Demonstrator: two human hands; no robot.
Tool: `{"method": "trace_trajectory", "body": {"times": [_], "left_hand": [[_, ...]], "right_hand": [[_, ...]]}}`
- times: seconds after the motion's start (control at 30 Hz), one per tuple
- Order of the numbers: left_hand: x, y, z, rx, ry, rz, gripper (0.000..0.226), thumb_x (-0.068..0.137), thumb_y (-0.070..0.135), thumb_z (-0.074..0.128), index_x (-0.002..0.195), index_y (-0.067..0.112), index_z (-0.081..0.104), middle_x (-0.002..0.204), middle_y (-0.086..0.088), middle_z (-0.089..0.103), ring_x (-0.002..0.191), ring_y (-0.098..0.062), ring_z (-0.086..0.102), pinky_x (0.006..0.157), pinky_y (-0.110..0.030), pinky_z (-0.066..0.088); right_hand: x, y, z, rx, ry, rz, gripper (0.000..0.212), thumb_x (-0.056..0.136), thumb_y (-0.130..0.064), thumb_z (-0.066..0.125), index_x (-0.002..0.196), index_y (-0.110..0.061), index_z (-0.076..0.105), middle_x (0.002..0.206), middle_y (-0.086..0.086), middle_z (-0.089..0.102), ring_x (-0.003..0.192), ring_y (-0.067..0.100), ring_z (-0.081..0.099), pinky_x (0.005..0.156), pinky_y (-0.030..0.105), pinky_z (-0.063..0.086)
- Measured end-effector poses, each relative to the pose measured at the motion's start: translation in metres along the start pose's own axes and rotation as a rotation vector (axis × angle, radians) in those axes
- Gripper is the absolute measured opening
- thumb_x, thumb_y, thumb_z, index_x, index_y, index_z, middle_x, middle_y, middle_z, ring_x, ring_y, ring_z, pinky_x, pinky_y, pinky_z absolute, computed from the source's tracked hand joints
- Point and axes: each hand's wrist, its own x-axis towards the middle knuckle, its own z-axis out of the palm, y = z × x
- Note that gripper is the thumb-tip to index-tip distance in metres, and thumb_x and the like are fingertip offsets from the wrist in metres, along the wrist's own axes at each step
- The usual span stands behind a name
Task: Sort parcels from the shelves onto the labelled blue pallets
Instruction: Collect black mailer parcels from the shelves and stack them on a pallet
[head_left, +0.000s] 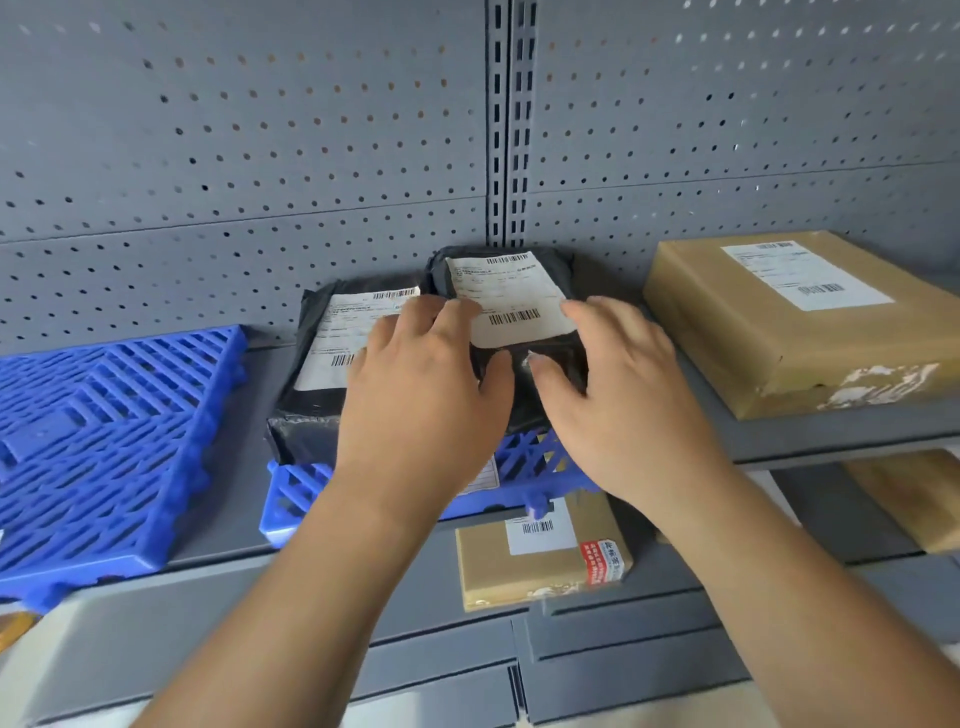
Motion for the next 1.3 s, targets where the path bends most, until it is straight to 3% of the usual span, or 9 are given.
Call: {"method": "trace_trajectory", "body": {"times": [0.27,0.53,0.67,0.87,1.1,1.3], "left_hand": [[-0.008,0.034,-0.007,-0.027,0.035,0.042,0.047,0.094,0.044,0.057,0.134,0.019,0.060,0.130,-0.005,0.061,0.118,-0.034,0.053,0.100,-0.049,0.046],[-0.035,0.124,0.008,-0.074,0.030,0.159,0.046,0.094,0.042,0.060,0.133,0.018,0.062,0.130,-0.005,0.061,0.118,-0.034,0.053,0.102,-0.045,0.043],[-0.060,0.189,0.026,-0.103,-0.009,0.259,0.045,0.094,0.040,0.061,0.132,0.018,0.063,0.130,-0.005,0.061,0.116,-0.034,0.053,0.100,-0.043,0.043],[-0.109,0.295,0.069,-0.200,-0.126,0.403,0.046,0.096,0.038,0.060,0.137,0.019,0.059,0.137,-0.004,0.057,0.123,-0.032,0.049,0.103,-0.043,0.042],[-0.164,0.413,0.122,-0.248,-0.305,0.587,0.047,0.096,0.042,0.056,0.138,0.021,0.056,0.142,-0.004,0.052,0.127,-0.031,0.046,0.103,-0.048,0.045],[-0.195,0.505,0.156,-0.311,-0.389,0.772,0.046,0.095,0.042,0.056,0.136,0.020,0.055,0.135,-0.005,0.055,0.123,-0.031,0.049,0.102,-0.046,0.043]], "right_hand": [[-0.032,0.025,-0.037,-0.058,0.023,0.022,0.059,0.094,-0.044,0.057,0.146,-0.017,0.049,0.152,0.005,0.043,0.135,0.030,0.040,0.109,0.042,0.036],[-0.078,0.086,-0.114,-0.116,0.063,0.074,0.064,0.091,-0.048,0.061,0.148,-0.023,0.045,0.154,0.000,0.042,0.137,0.029,0.039,0.110,0.045,0.039],[-0.116,0.133,-0.158,-0.207,0.139,0.193,0.059,0.091,-0.048,0.059,0.144,-0.023,0.048,0.148,0.000,0.048,0.132,0.030,0.043,0.102,0.047,0.043],[-0.185,0.213,-0.220,-0.286,0.172,0.365,0.062,0.092,-0.049,0.056,0.146,-0.021,0.046,0.152,0.005,0.046,0.136,0.032,0.042,0.107,0.050,0.040],[-0.264,0.292,-0.288,-0.324,0.284,0.608,0.052,0.092,-0.041,0.060,0.138,-0.020,0.052,0.145,0.004,0.050,0.126,0.032,0.045,0.097,0.047,0.044],[-0.311,0.343,-0.333,-0.344,0.373,0.780,0.055,0.095,-0.046,0.055,0.145,-0.024,0.048,0.154,0.000,0.042,0.135,0.029,0.040,0.103,0.045,0.039]]}}
